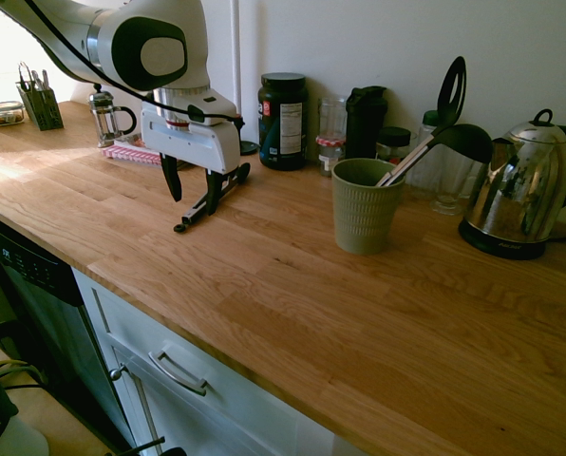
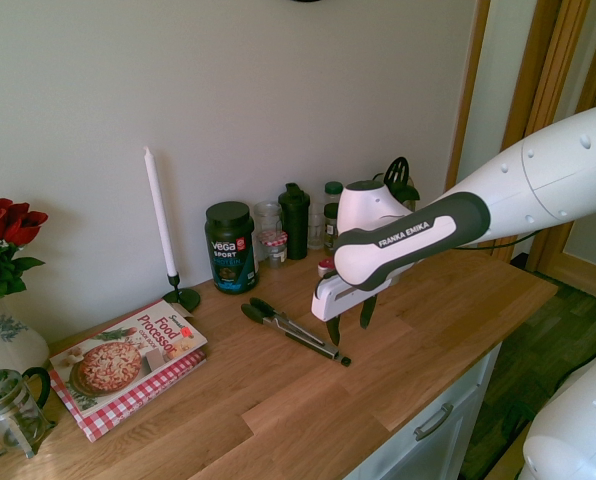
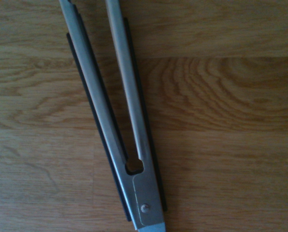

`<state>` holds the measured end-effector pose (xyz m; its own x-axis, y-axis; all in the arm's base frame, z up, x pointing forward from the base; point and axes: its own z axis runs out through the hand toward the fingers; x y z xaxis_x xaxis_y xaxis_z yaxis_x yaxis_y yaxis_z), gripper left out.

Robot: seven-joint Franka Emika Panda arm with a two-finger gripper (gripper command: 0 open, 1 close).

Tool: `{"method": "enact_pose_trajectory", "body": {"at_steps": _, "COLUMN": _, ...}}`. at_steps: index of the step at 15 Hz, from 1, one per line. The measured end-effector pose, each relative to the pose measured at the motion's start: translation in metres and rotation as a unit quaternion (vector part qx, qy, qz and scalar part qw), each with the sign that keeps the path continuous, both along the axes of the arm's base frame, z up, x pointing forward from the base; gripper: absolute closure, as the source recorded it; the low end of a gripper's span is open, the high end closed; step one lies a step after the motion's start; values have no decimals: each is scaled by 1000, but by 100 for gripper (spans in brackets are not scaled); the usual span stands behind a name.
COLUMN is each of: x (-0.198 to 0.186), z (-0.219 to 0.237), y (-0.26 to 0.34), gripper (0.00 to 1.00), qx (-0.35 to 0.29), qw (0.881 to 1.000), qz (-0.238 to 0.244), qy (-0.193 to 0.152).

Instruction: Put the tongs back in the holder

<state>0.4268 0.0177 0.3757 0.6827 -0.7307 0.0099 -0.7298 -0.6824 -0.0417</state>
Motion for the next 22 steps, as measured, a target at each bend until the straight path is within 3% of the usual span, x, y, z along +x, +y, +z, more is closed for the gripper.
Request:
{"method": "enact_pose_trajectory", "body": {"at_steps": 4, "x": 4, "z": 6, "y": 6, "gripper": 0, "qx": -13, "qw": 1000, "qz": 16, "qy": -7}}
{"method": "enact_pose_trajectory", "body": {"at_steps": 8, "x": 28, "z": 37, "y": 61, "gripper": 0, "qx": -30, "qw": 995, "qz": 82, "qy": -47}}
{"method": "enact_pose_trajectory", "body": {"at_steps": 18, "x": 120, "z": -3, "y": 105, "gripper": 0, "qx": -25, "qw": 991, "qz": 122, "qy": -49}}
{"method": "enact_pose_trajectory", "body": {"at_steps": 19, "x": 124, "z": -4, "y": 108, "gripper": 100, "qx": -25, "qw": 991, "qz": 123, "qy": -49}}
{"method": "enact_pose_trajectory", "body": {"at_steps": 22, "x": 135, "z": -16, "y": 112, "gripper": 100, "qx": -26, "qw": 991, "qz": 127, "qy": -44}}
